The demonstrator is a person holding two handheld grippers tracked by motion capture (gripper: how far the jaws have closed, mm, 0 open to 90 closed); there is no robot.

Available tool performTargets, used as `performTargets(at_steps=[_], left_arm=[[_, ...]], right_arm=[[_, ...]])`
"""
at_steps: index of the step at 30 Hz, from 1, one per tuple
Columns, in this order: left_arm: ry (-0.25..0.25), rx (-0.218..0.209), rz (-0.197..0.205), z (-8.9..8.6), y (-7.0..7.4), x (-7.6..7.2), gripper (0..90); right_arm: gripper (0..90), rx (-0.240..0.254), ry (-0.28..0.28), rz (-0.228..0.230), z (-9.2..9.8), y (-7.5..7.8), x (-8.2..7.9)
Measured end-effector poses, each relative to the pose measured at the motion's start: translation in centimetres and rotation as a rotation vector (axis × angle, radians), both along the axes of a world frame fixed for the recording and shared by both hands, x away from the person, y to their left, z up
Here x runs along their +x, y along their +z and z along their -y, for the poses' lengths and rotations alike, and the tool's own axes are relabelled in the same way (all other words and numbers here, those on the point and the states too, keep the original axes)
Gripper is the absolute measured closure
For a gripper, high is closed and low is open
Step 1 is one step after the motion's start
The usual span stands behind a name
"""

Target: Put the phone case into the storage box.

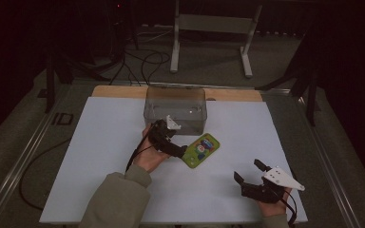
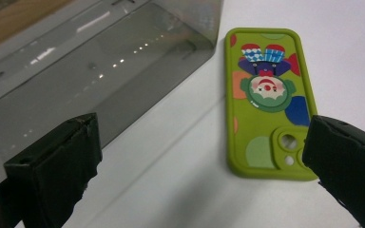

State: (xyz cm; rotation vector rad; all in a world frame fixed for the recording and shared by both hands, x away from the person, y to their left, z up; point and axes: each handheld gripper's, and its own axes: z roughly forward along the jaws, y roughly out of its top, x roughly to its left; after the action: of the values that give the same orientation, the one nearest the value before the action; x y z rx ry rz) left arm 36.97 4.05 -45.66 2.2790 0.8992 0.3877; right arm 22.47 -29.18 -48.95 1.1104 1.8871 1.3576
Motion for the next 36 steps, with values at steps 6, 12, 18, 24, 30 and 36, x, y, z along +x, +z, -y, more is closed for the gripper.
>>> performTargets(at_steps=[6, 12, 18, 24, 30, 36], left_arm=[[-0.017, 0.031, -0.026, 1.4, -0.4, 0.4, 0.0], [-0.026, 0.055, -0.051, 2.4, -1.0, 0.9, 0.0], [-0.031, 0.071, -0.077, 3.2, -1.6, 1.3, 0.3], [-0.049, 0.092, -0.103, 4.6, -2.3, 1.6, 0.7], [-0.059, 0.108, -0.131, 5.6, -2.9, 2.0, 0.8], [-0.08, 0.117, -0.157, 6.5, -3.1, 2.0, 1.1]], right_arm=[[9.4, 0.001, 0.001, -0.002, 0.0, 0.0, 0.0], [9.4, 0.003, -0.001, -0.004, 0.0, 0.0, 0.0], [9.4, 0.001, 0.001, -0.003, 0.0, 0.0, 0.0], [9.4, -0.001, -0.001, -0.003, 0.0, 0.0, 0.1], [9.4, -0.001, -0.002, -0.004, 0.0, 0.0, 0.1], [9.4, -0.002, -0.001, -0.004, 0.1, 0.0, 0.1]])
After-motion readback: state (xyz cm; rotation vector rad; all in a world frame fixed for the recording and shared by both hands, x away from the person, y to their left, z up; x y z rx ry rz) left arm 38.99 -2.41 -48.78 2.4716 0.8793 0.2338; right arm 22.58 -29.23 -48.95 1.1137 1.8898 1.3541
